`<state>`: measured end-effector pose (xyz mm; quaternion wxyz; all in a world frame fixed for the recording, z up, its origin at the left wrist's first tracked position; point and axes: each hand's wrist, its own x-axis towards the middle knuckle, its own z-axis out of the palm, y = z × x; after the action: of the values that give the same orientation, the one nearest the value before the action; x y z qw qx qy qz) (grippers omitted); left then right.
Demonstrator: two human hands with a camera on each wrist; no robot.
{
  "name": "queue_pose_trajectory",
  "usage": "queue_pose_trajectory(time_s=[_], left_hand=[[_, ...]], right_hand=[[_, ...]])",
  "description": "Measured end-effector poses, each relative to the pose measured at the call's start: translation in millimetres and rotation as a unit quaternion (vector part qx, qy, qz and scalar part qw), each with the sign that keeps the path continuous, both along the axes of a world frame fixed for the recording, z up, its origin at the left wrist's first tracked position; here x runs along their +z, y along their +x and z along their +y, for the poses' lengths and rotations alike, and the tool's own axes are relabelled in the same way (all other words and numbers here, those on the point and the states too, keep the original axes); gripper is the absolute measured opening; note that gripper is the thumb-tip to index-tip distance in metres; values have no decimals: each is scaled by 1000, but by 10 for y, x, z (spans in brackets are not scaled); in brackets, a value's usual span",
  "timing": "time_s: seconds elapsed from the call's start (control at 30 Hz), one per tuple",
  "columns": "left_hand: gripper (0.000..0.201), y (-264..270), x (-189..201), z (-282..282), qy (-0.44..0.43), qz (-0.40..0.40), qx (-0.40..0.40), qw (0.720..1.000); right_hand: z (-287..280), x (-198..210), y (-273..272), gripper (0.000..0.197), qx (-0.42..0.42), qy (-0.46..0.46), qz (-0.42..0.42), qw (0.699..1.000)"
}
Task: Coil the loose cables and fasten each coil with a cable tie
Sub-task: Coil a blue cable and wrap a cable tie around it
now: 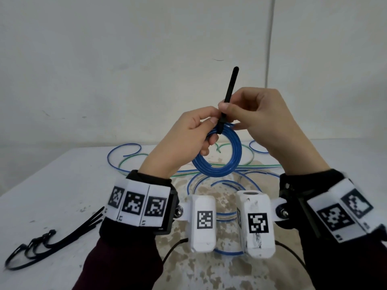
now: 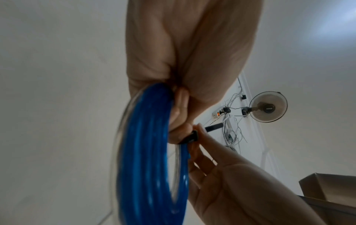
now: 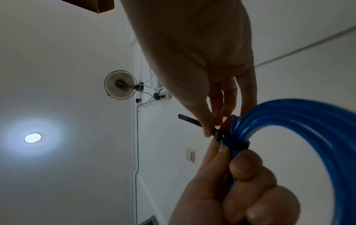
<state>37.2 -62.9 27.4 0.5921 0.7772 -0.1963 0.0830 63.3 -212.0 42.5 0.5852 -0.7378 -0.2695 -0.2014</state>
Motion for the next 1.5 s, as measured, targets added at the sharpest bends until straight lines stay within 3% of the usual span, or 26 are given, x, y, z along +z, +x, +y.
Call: queue_pose_trajectory(time_s=[0.4,0.57,0.77,0.97,1.03,1.17,1.27,1.4,1.5], left_hand=[[27,-88,54,2,101,-16,23,994],[34,-86,-8,-116,189,-85,144,968],[27,-41,-10,-130,128,-108,156,973],[26,-67,11,-107,184,-156,176,954],[25,-75,27,-87,169,-122,162,964],[23,-84,46,-76,98,-2,45,994],[21,-41,12,-71,39,-10,39,998],[23,12,-19,-42,-88,-19,45,995],[26,49,-83,-151,-95,0,14,995]], right_hand=[[68,-127,131,20,-67,-14,6,998],[35,-147,168,26,-84,-75,-3,994],[-81,-85,115,19,31,4,74,997],[-2,-125,124,21,46,12,82,995],[0,-125,129,22,79,19,103,991],[-102,-81,111,14,90,22,131,987],[-139,-65,119,19,69,-23,123,990],[-248,-72,23,11,98,-65,151,982],[-442,-146,-77,12,97,-48,170,979]])
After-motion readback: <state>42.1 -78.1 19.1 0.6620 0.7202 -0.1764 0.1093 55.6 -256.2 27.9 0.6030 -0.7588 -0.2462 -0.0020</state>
